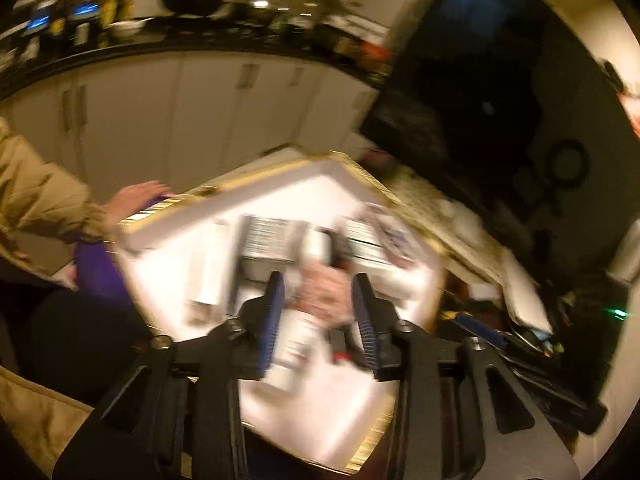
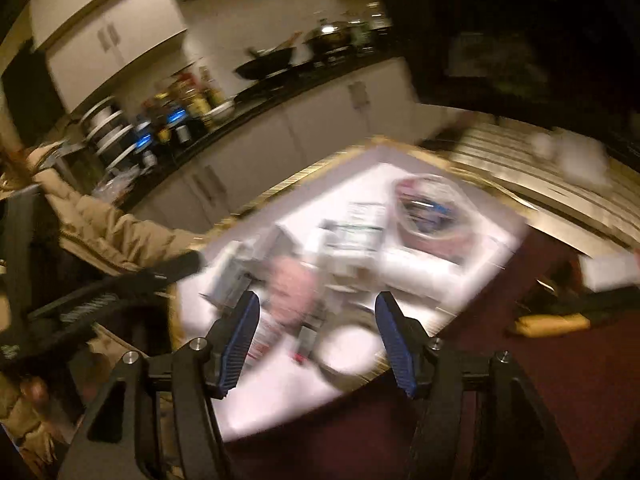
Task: Organize objects
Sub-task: 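Withdraw both open tools from the tray back over the desk, then grasp the yellow pen on the desk with the left tool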
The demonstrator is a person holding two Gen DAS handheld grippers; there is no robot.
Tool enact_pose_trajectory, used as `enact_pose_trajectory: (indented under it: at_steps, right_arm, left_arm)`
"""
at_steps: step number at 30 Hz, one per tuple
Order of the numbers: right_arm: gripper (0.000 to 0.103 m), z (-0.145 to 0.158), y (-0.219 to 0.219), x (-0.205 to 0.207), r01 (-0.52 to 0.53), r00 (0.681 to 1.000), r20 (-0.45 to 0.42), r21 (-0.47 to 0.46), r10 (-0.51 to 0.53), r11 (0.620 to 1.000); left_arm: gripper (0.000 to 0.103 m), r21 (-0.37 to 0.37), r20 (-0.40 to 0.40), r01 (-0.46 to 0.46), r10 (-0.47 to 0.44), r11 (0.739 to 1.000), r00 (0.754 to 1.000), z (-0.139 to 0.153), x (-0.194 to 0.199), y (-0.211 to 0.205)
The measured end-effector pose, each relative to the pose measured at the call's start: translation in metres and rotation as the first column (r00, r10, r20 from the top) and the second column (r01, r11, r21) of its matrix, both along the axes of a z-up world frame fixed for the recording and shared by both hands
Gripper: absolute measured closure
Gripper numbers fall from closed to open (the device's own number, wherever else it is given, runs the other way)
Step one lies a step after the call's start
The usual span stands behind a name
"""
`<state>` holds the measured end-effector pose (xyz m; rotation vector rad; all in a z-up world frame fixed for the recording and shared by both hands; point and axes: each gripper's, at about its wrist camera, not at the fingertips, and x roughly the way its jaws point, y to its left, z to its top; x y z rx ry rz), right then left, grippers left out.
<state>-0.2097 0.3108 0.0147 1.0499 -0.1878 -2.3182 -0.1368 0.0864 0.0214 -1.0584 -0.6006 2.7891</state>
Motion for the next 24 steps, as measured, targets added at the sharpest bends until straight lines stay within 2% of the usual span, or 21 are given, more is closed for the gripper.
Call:
enact_pose_trajectory:
  at_steps: [3,6,14,19,24]
  right_arm:
    - [0.042,-0.008,0.047,0.006,0.083,0.996,0.042,-0.025,-0.082,0.996]
    - [0.042,-0.016,0.09,0.013,0.156,0.986,0.073,-0.049,-0.152,0.987]
    - [0.042,-0.031,0.16,0.021,0.28,0.955,0.101,0.012,-0.28,0.96]
    - [0.042,-0.037,0.183,0.02,0.3,0.949,0.099,0.017,-0.3,0.954]
    - [0.042,-0.039,0.194,0.018,0.309,0.947,0.101,-0.022,-0.306,0.951]
  left_arm:
    - [0.068,-0.033,-0.001,0.085,-0.085,0.996,0.996,0.008,-0.001,0.033]
    - [0.068,-0.033,0.003,0.161,-0.161,0.986,0.987,0.009,-0.006,0.063]
    - [0.068,-0.025,0.086,0.34,-0.337,0.94,0.938,-0.008,-0.032,0.152]
    - [0.068,-0.086,0.198,0.42,-0.398,0.903,0.896,-0.028,-0.065,0.196]
    - [0.068,-0.105,0.227,0.408,-0.377,0.907,0.898,-0.04,-0.092,0.211]
